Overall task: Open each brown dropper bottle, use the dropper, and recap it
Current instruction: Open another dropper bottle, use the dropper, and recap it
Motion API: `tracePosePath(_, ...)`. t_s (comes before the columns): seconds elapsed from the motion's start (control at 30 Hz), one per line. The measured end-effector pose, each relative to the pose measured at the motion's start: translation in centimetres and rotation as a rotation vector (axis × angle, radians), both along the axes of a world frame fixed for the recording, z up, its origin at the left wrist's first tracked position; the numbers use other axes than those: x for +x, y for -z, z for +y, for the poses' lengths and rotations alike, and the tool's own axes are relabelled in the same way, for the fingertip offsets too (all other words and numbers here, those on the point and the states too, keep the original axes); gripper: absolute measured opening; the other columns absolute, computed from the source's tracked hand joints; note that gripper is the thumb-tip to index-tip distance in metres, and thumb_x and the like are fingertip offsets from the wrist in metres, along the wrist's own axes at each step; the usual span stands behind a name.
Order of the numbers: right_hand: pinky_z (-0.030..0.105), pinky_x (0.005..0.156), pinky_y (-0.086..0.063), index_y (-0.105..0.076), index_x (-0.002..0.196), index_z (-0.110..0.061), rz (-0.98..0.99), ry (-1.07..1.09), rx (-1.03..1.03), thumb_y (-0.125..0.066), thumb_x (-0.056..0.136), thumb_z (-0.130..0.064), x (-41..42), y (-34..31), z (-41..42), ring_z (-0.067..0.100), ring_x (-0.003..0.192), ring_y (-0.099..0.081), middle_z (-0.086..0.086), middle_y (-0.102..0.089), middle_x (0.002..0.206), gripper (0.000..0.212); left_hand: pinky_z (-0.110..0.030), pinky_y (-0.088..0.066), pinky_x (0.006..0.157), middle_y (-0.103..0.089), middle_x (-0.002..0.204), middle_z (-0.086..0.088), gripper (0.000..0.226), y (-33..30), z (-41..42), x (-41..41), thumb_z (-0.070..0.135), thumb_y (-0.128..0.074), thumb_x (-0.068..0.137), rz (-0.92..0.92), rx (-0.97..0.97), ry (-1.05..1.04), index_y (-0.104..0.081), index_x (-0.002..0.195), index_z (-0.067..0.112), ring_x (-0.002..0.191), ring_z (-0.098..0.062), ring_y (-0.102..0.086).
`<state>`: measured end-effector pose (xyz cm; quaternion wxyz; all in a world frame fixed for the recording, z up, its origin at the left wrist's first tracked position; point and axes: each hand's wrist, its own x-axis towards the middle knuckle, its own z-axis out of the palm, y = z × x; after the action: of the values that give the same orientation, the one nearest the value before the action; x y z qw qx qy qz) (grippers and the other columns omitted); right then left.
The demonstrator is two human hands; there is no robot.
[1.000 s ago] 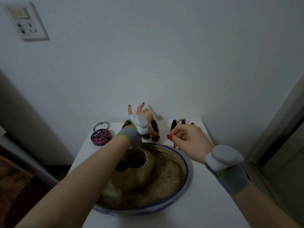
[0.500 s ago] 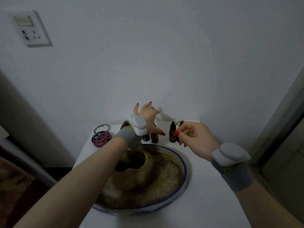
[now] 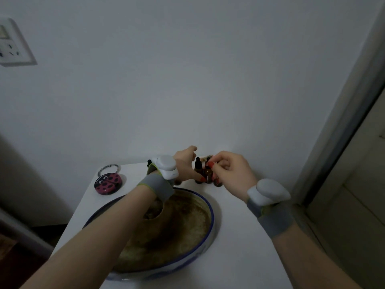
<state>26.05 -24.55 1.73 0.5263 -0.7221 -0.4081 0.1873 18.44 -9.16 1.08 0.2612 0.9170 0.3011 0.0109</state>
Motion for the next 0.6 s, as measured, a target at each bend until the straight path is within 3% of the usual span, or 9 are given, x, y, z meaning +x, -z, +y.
tracePosePath(0.2, 0.023, 0.054, -0.046, -0.064, 0.081, -0.022, 0.031, -0.011, 0.016, -0.056, 0.091, -0.006, 0.1, -0.2, -0.4, 0.012, 0.055, -0.06, 0.001, -0.063, 0.062, 0.021, -0.043, -0.049, 0.097, -0.053, 0.131, -0.015, 0.095, 1.2, -0.4, 0.9, 0.019, -0.082, 0.072, 0.102, -0.001, -0.062, -0.023, 0.146, 0.009, 0.117, -0.03, -0.055)
tracePosePath(0.37, 0.018, 0.051, -0.045, -0.065, 0.084, -0.019, 0.047, -0.025, 0.048, -0.056, 0.091, -0.006, 0.2, -0.4, -0.5, 0.004, 0.05, -0.058, -0.003, -0.062, 0.058, 0.018, -0.047, -0.05, 0.093, -0.059, 0.119, -0.016, 0.069, 1.6, -0.6, 1.4, 0.015, -0.074, 0.079, 0.127, 0.079, -0.063, -0.032, 0.134, 0.007, 0.106, -0.032, -0.06)
tracePosePath(0.5, 0.012, 0.047, -0.042, -0.065, 0.086, -0.016, 0.045, -0.028, 0.056, -0.055, 0.091, -0.004, 0.6, -0.5, -0.7, 0.0, 0.046, -0.055, -0.002, -0.062, 0.057, 0.017, -0.035, -0.047, 0.085, -0.056, 0.121, -0.019, 0.055, 1.5, -0.4, 2.0, 0.01, -0.063, 0.087, 0.073, 0.054, -0.124, -0.035, 0.134, 0.006, 0.101, -0.031, -0.056)
tracePosePath(0.6, 0.011, 0.047, -0.042, -0.065, 0.085, -0.018, 0.047, -0.035, 0.045, -0.055, 0.091, -0.006, 0.8, -0.5, -0.8, -0.001, 0.046, -0.056, -0.002, -0.063, 0.057, 0.017, -0.034, -0.046, 0.081, -0.056, 0.121, -0.019, 0.055, 1.4, -0.4, 2.1, 0.011, -0.063, 0.087, 0.06, 0.061, -0.132, -0.036, 0.135, 0.007, 0.101, -0.03, -0.057)
